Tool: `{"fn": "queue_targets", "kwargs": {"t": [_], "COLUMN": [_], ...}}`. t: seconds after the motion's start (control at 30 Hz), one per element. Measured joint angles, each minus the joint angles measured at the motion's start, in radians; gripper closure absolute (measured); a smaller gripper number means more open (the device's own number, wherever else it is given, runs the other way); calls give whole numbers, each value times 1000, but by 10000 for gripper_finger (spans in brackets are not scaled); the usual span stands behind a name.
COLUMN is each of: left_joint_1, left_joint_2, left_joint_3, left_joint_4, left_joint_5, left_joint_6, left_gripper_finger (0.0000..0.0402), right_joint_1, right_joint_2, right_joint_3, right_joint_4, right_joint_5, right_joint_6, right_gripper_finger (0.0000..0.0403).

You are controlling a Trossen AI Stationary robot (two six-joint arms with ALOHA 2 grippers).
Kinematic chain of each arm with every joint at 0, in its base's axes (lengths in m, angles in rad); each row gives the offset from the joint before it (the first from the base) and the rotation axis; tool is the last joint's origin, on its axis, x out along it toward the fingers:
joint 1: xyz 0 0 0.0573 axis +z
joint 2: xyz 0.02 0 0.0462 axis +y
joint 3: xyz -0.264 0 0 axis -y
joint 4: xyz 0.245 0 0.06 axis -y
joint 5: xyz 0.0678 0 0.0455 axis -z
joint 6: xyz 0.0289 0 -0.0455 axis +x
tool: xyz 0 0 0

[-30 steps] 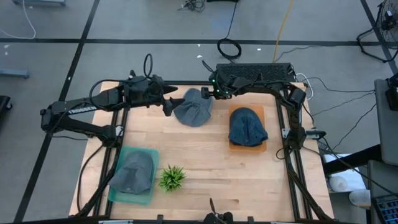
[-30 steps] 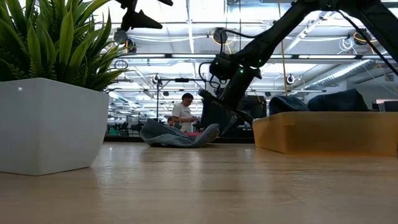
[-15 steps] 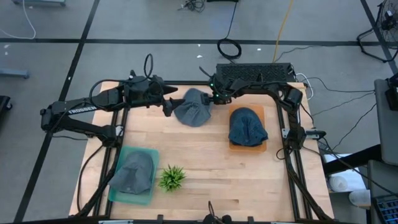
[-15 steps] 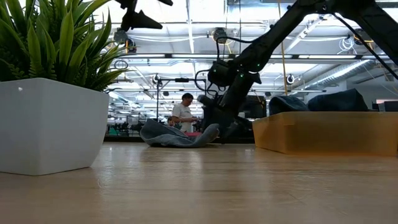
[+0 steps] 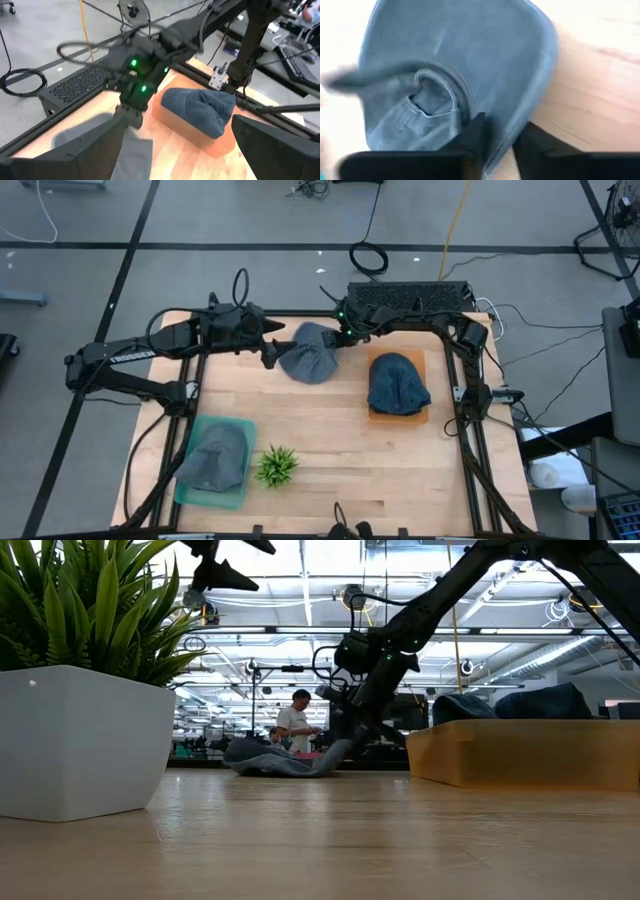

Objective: Pick & Place hat
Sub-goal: Put the gray cap into the green bin

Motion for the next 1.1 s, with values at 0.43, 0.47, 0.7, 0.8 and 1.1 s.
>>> {"fn": "queue_targets", "kwargs": {"t": [0.43,0.47,0.7,0.8,1.1], "left_joint_1": [0,0,1,1,2], "left_joint_2": [0,0,-14,-32,-80], "left_joint_3": [0,0,0,1,1], "left_joint_4": [-50,-50,-31,-14,71], "left_joint_5": [52,52,156,203,226], "left_joint_6": [-10,-8,29,31,10], "left_gripper_finger": [27,27,27,27,27], "right_joint_1": [0,0,0,0,40], "right_joint_2": [-66,-87,-281,-373,-590], "right_joint_3": [-2,-2,-1,0,0], "right_joint_4": [-5,-7,-79,-128,-202], "right_joint_5": [1,4,32,32,29], "right_joint_6": [-175,-185,-288,-332,-537], "right_gripper_finger": [400,400,402,402,402]}}
